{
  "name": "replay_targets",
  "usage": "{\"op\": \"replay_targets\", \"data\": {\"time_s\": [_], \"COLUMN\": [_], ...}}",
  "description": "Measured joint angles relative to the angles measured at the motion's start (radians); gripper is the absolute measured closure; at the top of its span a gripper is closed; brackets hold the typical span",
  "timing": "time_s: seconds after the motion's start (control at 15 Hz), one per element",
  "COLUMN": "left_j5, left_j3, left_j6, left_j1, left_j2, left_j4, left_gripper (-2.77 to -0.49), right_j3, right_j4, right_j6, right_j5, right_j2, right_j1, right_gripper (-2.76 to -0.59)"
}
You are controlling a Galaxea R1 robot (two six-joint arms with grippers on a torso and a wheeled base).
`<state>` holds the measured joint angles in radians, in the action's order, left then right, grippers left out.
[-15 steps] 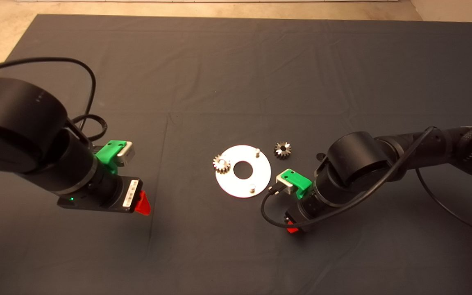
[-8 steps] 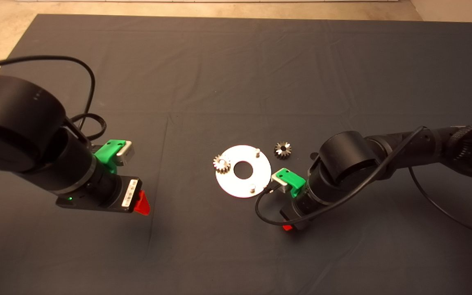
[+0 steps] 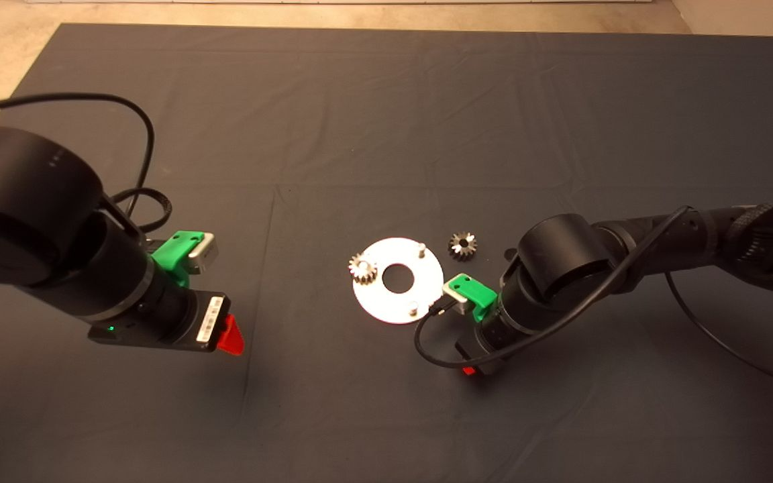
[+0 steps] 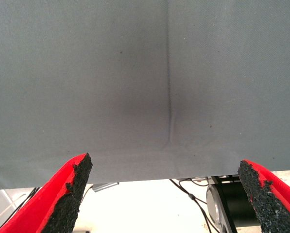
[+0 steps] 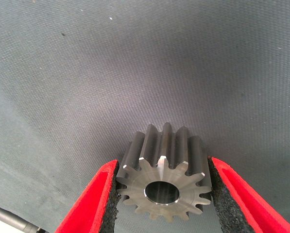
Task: Install three planetary gears onto the carrier pins
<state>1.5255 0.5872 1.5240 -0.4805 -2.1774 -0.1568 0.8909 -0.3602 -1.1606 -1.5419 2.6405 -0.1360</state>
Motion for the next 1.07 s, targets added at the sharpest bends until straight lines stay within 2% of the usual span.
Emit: {"op": "replay_targets", "data": {"time_s": [1.07], "left_j5": [0.0], "left_j3": [-0.011], "left_j6": [-0.004], "left_j1": [-0.008], "left_j2": [0.02], "left_j4": [0.0], "left_gripper": [-2.18], "right_j3": [0.0], "right_j4": [0.0], "right_j6": [0.0], "right_j5": [0.001], "right_j2": [-0.001], "right_j1": [0.0], "right_gripper": [-1.17]}}
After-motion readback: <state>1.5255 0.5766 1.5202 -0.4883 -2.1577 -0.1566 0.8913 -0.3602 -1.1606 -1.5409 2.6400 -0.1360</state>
